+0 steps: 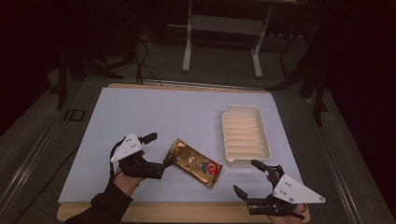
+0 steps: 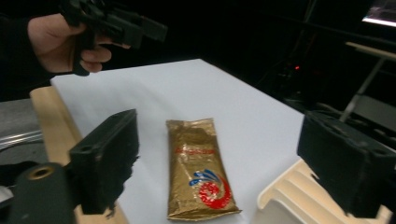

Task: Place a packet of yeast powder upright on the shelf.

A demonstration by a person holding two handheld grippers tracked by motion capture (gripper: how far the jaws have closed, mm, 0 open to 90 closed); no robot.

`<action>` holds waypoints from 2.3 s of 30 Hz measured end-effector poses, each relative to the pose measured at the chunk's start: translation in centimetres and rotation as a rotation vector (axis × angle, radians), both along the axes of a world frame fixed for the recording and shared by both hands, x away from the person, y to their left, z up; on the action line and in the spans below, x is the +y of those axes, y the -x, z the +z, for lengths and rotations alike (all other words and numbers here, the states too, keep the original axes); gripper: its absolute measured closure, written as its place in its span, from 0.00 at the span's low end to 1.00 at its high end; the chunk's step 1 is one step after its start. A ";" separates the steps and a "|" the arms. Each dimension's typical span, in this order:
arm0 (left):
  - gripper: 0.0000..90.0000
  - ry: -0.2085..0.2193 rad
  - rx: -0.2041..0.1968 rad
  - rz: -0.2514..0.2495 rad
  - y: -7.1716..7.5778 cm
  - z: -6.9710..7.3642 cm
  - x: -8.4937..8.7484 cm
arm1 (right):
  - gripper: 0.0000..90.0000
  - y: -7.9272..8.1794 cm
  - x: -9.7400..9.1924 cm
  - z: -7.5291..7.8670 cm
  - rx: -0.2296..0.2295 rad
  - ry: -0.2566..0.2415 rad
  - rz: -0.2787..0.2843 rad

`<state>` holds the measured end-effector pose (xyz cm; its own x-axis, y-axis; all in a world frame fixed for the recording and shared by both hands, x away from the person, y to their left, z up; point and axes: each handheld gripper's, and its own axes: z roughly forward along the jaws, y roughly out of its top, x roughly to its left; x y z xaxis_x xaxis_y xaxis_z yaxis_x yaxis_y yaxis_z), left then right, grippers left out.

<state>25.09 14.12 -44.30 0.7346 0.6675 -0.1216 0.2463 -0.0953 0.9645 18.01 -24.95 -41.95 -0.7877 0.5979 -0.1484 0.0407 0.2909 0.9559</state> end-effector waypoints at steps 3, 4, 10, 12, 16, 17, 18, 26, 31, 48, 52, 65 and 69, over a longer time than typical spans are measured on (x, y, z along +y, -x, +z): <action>0.02 -0.034 0.005 -0.005 -1.0 -0.9 -0.4 | 0.15 0.1 0.0 0.0 -0.012 -0.004 -0.006; 0.02 -0.043 0.009 -0.001 -1.3 -1.2 -0.6 | 0.16 0.1 -0.1 0.0 -0.015 -0.005 -0.012; 0.02 -0.094 0.051 0.032 -2.7 -3.1 -1.4 | 0.17 0.0 -0.2 0.0 -0.003 -0.012 -0.020; 0.02 -0.103 0.114 0.053 -3.7 -4.3 -1.3 | 0.17 -0.1 -0.2 -0.1 0.007 -0.011 -0.019; 0.02 -0.112 0.188 0.076 -4.6 -5.3 -1.0 | 0.17 -0.2 -0.1 -0.3 0.012 -0.007 -0.017; 0.02 -0.120 0.220 0.076 -4.8 -5.6 -0.9 | 0.17 -0.2 -0.1 -0.3 0.015 -0.007 -0.015; 0.02 -0.117 0.252 0.071 -4.9 -5.8 -0.9 | 0.17 -0.3 -0.1 -0.3 0.016 -0.004 -0.022; 0.13 -0.159 0.370 0.052 -5.9 -7.7 -1.7 | 0.17 -0.4 0.0 -0.6 0.037 -0.004 -0.017; 0.27 -0.191 0.426 0.078 -6.5 -8.6 -1.9 | 0.17 -0.4 0.1 -0.6 0.032 0.000 -0.012; 0.46 -0.169 0.546 0.117 -7.1 -10.1 -1.4 | 0.20 -0.6 0.1 -1.0 0.051 0.015 -0.004; 0.48 -0.143 0.581 0.088 -7.3 -10.3 -1.4 | 0.20 -0.7 0.2 -1.0 0.055 0.016 -0.004; 0.81 -0.163 0.585 0.028 -6.8 -10.4 -2.3 | 0.21 -0.7 0.1 -1.0 0.057 0.017 -0.004; 0.99 -0.207 0.557 0.029 -6.6 -10.1 -2.6 | 0.21 -0.7 0.1 -1.0 0.058 0.017 -0.006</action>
<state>31.68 11.50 -54.39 0.5789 0.7369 -0.3491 0.7152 -0.2532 0.6514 18.74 -24.87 -42.94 -0.7919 0.6001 -0.1131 0.0972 0.3067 0.9468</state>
